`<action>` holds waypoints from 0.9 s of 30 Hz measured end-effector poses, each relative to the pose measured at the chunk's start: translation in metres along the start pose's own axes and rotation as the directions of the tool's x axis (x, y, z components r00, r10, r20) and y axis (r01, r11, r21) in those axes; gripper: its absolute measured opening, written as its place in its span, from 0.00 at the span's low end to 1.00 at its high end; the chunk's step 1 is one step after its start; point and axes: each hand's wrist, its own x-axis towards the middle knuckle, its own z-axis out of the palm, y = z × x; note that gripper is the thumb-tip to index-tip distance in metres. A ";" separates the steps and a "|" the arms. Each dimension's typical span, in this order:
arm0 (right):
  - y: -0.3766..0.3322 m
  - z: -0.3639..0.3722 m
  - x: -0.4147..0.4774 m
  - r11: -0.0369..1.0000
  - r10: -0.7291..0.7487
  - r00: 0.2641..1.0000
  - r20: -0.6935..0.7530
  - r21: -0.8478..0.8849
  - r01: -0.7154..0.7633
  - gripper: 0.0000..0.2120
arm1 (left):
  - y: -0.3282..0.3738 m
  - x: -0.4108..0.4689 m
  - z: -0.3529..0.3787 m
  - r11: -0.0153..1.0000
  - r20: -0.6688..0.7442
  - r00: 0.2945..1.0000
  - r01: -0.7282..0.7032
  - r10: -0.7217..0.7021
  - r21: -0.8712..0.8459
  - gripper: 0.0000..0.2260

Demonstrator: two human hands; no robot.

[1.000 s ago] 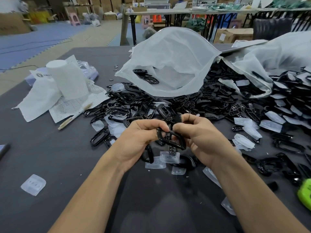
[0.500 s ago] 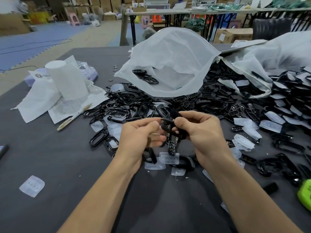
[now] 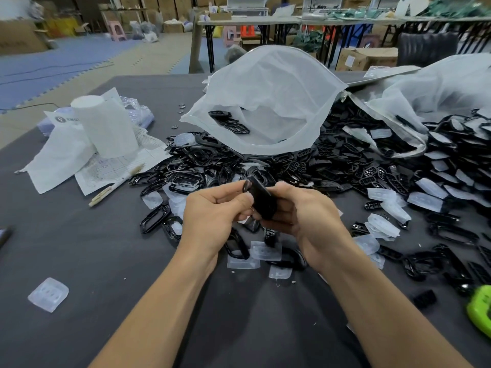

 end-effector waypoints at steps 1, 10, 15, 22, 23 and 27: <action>-0.001 0.000 0.000 0.999 0.023 0.999 0.028 0.026 -0.024 0.15 | 0.000 0.001 -0.002 0.999 -0.034 0.999 -0.006 0.007 0.037 0.10; 0.000 -0.004 -0.001 1.000 -0.007 0.996 0.087 0.029 0.005 0.13 | 0.001 0.000 -0.002 0.969 -0.085 0.996 -0.008 0.030 0.249 0.07; 0.005 0.003 0.001 0.990 0.009 1.000 0.010 0.142 -0.010 0.12 | 0.004 -0.001 0.001 0.982 -0.070 0.996 0.073 -0.062 0.174 0.10; 0.006 0.007 0.000 0.964 -0.235 0.968 -0.084 -0.145 0.221 0.11 | 0.007 -0.001 -0.002 0.984 0.006 0.984 0.177 -0.177 0.015 0.07; 0.005 0.006 0.000 0.954 -0.260 0.963 -0.074 -0.176 0.244 0.11 | 0.007 -0.001 -0.002 0.983 0.016 0.983 0.185 -0.185 -0.005 0.07; 0.007 0.002 -0.001 0.754 -0.477 0.877 -0.054 -0.537 0.378 0.09 | 0.005 -0.002 0.003 0.979 -0.049 0.980 0.191 -0.195 -0.073 0.05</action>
